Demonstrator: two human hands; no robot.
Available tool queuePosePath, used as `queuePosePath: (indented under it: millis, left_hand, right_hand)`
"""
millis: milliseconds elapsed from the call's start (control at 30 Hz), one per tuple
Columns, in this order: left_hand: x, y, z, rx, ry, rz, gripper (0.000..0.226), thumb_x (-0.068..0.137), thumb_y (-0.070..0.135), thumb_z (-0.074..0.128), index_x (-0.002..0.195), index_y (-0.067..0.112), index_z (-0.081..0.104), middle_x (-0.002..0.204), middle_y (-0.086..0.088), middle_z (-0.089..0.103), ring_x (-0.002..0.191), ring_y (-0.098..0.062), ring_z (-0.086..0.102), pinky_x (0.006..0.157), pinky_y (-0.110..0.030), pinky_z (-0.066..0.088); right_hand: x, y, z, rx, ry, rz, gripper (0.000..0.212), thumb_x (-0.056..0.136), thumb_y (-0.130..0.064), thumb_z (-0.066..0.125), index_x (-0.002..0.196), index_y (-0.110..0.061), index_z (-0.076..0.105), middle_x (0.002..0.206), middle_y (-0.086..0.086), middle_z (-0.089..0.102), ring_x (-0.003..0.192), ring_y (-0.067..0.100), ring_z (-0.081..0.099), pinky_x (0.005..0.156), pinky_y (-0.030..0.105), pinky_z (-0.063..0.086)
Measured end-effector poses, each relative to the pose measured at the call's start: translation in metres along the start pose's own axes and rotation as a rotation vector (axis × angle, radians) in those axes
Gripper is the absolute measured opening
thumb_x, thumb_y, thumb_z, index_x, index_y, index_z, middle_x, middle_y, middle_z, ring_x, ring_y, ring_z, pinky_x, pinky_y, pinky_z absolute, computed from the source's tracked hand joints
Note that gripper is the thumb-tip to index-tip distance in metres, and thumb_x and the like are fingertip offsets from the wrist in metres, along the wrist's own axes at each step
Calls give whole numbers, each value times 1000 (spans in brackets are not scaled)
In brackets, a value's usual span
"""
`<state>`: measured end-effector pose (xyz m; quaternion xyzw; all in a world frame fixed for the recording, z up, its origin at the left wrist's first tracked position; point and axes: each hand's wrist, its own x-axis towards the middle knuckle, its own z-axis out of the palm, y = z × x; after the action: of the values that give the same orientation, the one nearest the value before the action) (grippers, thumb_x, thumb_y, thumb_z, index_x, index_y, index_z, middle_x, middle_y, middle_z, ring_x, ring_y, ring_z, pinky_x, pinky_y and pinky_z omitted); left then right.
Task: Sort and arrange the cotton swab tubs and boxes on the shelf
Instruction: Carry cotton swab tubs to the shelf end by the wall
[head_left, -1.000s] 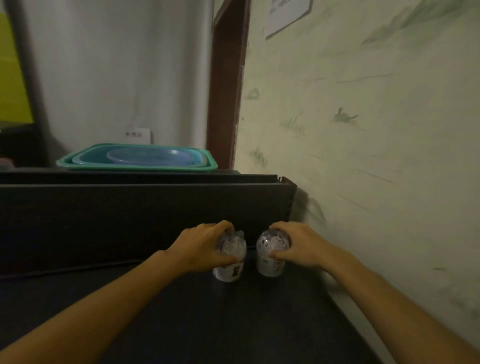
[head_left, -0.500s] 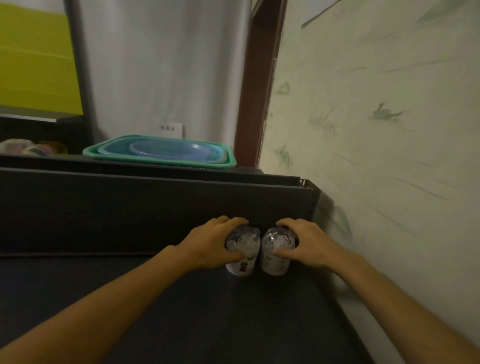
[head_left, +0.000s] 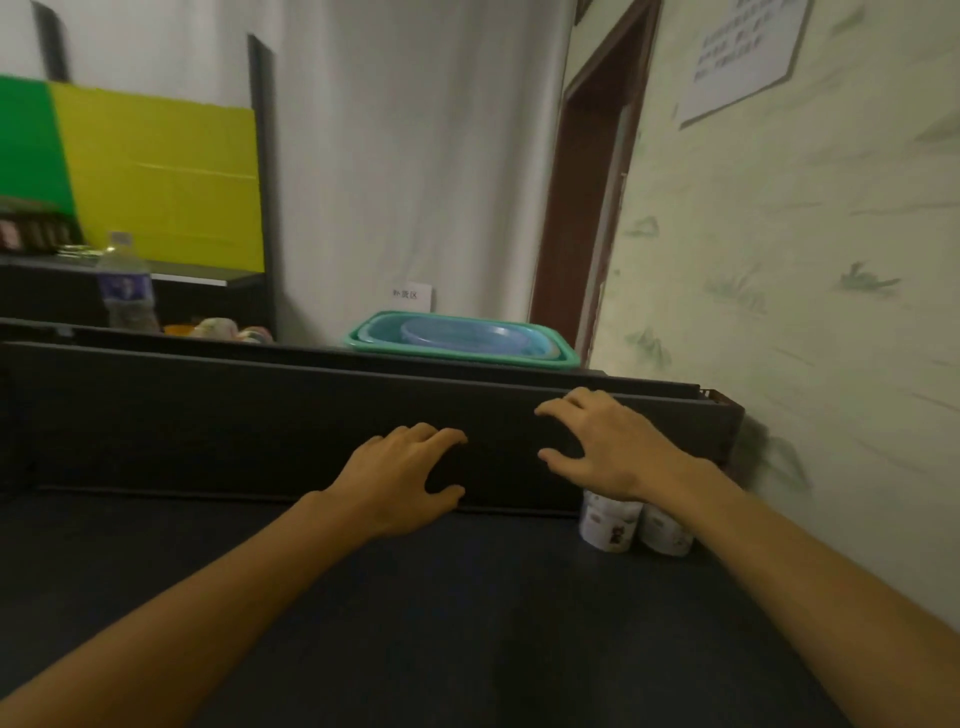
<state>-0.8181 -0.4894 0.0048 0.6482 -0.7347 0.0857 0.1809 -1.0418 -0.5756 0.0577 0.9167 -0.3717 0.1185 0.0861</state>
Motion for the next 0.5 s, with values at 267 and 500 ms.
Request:
queuePosePath:
  millis: [267,500]
  left_hand:
    - [-129,-112,-82,102,68,-164,59,89,54,48,141,35,27,138,7,42,119,-9,45,96,-27,42]
    - [-256,-201,-139,192,65,-361,58,89,56,46,140,35,30,136,10,44,117,-9,48,93,-27,42]
  right_hand:
    - [42,-187,-21,79,54,-234,59,91,-45,54,143,-26,34,138,3,42,124,19,42,101,40,43]
    - [71,-335,-20,127,118,-410,59,92,-43,53,144,-26,32,138,4,42,125,21,42,101,39,43]
